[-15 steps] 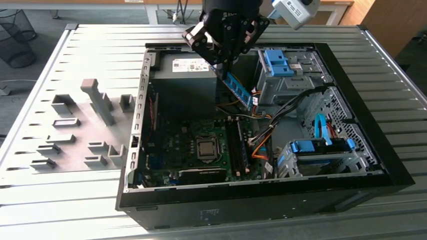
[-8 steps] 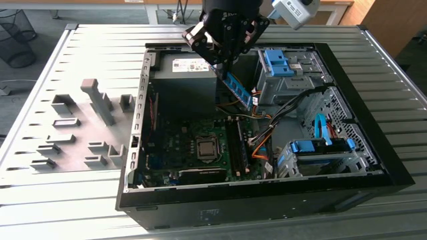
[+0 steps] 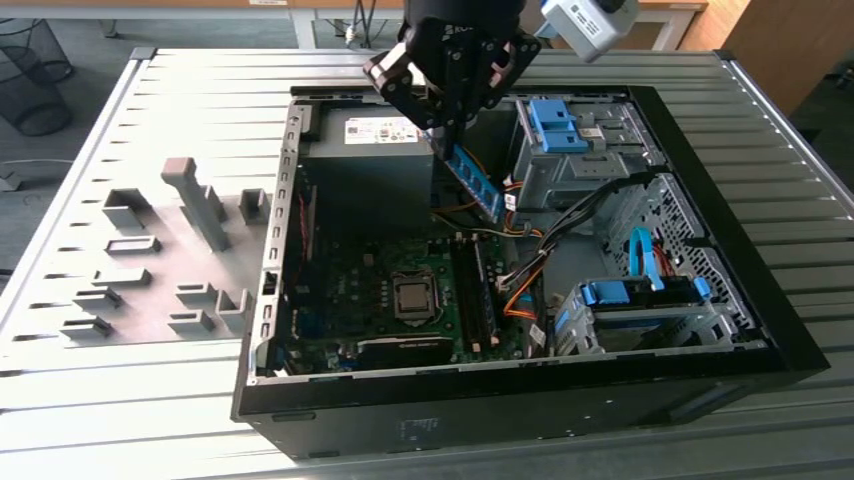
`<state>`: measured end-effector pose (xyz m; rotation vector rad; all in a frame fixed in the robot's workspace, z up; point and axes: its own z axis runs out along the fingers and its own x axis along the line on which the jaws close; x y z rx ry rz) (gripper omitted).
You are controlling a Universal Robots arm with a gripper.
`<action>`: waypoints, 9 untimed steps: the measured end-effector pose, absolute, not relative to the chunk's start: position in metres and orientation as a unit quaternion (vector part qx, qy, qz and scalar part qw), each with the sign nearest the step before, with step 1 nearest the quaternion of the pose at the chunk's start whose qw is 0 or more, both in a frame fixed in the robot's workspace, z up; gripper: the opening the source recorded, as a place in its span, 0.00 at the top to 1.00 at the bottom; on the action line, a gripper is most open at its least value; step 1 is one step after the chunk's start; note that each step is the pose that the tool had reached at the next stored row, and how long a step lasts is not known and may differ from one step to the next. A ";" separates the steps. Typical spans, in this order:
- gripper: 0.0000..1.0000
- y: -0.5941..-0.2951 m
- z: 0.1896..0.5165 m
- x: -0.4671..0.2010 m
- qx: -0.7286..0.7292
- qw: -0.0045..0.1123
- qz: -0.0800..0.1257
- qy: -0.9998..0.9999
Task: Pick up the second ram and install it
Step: 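Insert the second ram into the second slot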
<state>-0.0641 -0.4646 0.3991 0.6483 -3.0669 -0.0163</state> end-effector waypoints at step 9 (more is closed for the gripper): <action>0.86 -0.465 0.399 -0.064 0.203 0.003 -0.005 -0.979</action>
